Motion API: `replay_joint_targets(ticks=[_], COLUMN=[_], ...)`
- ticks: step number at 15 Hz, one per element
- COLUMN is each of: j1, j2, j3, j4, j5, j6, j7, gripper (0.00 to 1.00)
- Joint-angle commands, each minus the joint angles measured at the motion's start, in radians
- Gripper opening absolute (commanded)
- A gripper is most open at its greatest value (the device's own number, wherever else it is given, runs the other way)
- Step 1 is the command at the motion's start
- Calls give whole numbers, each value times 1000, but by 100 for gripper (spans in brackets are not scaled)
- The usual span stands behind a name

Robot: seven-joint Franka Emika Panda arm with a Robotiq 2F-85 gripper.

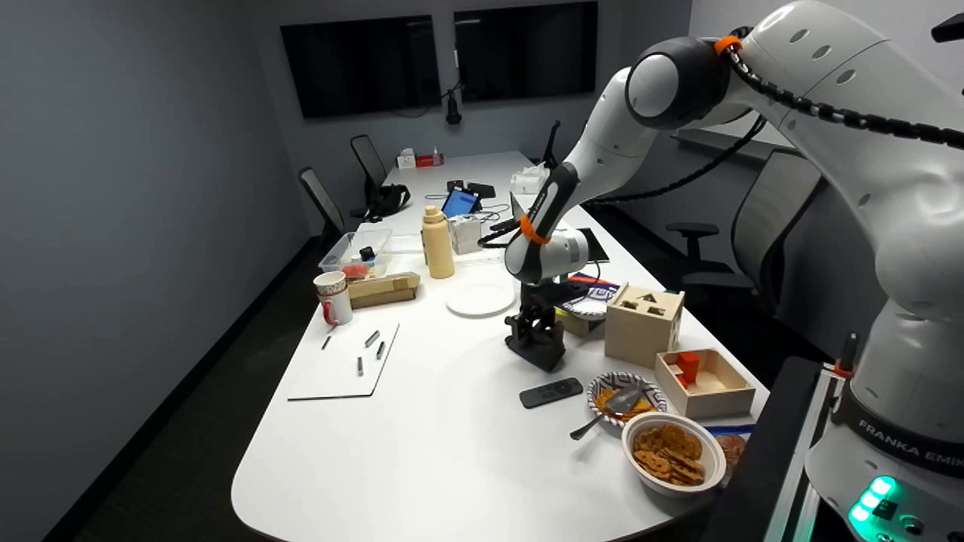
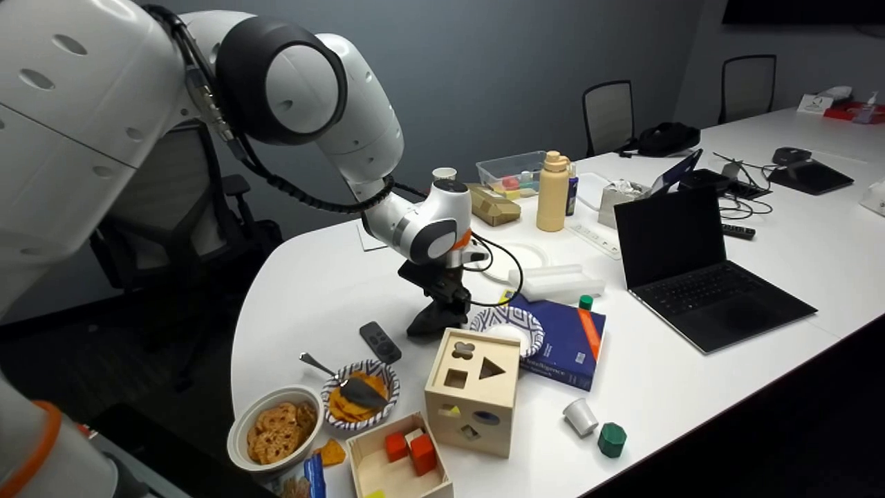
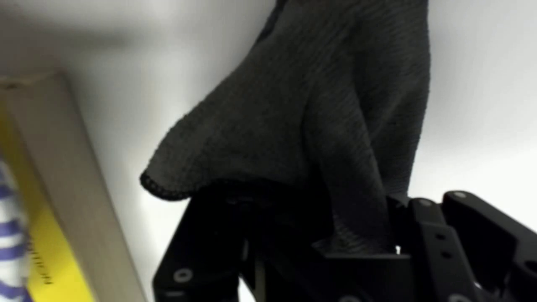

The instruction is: Use the dark grey towel to wipe the table.

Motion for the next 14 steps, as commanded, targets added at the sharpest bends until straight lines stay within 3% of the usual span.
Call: replay_joint_targets(ticks=[1, 7, 14], j1=[-23, 19, 1], j2=[7, -39, -124], j3=[84, 62, -13], j4=[12, -80, -220], j5=[30, 13, 19], j6=[-18, -44, 25], j7=[-70, -45, -13], gripper=[0, 0, 0])
